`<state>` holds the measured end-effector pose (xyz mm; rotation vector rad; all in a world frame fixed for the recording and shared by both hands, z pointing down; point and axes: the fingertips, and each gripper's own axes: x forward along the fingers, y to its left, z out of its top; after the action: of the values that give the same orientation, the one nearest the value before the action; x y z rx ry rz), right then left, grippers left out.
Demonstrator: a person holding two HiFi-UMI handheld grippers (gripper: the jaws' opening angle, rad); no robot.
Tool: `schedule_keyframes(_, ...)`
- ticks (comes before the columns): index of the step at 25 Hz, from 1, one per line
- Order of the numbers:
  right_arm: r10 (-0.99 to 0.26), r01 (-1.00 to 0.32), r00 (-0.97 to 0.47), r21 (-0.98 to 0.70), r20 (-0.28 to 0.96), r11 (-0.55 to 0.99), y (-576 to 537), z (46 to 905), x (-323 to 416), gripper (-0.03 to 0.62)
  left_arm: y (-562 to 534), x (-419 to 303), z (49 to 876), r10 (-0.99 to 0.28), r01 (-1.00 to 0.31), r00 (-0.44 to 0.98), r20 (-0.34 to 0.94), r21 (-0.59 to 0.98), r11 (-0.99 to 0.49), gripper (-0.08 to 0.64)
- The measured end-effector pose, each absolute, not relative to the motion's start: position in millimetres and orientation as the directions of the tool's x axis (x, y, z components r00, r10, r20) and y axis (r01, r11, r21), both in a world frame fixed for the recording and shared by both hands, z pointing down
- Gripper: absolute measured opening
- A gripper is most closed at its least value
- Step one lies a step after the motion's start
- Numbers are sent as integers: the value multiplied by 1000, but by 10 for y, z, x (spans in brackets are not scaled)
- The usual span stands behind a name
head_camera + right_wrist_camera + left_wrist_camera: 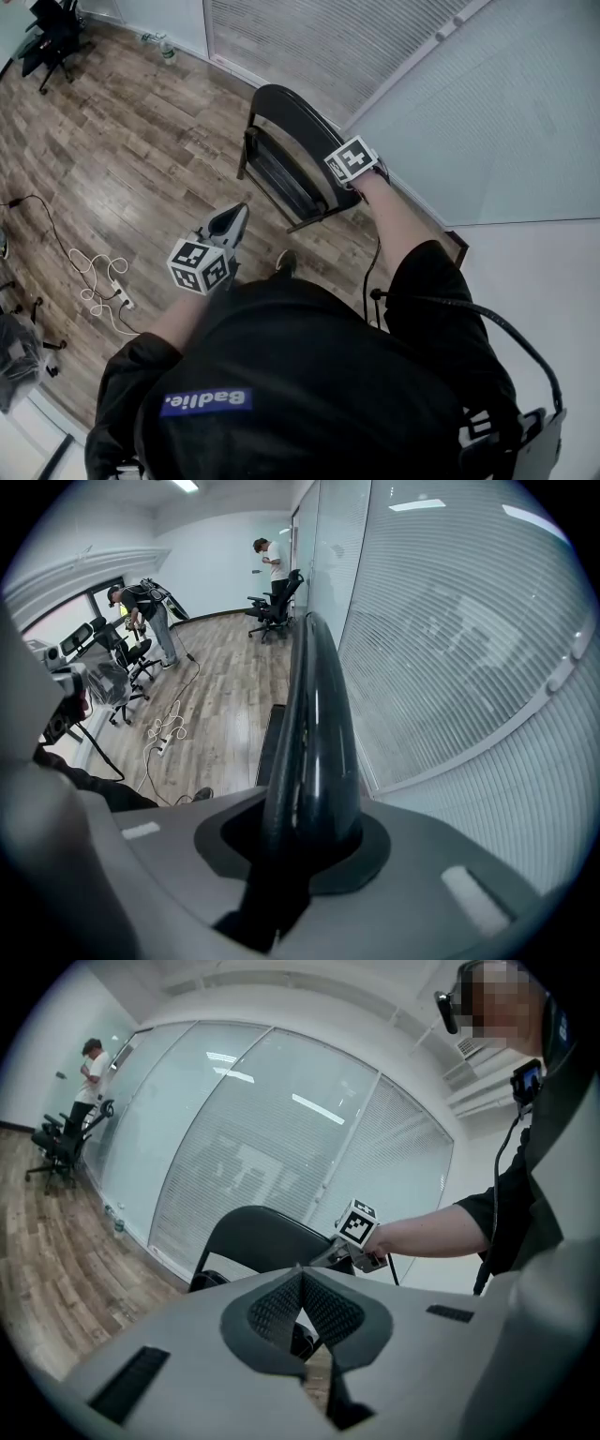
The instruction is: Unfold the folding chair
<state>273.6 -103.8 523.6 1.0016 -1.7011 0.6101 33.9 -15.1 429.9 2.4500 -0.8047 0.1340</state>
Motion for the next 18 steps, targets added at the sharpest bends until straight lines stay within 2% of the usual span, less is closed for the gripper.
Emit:
schedule_keyframes(7,-327,-849,-128,67,936,524,-1059,5252,2753,84,-295,687,4762,-455,-538,840,294,553,-636,5)
schedule_keyframes(18,-328,-845,-124,74,937,530,-1032,5289,2704,84,-621,1097,5346,-422,-522,849,319,637,-568,6)
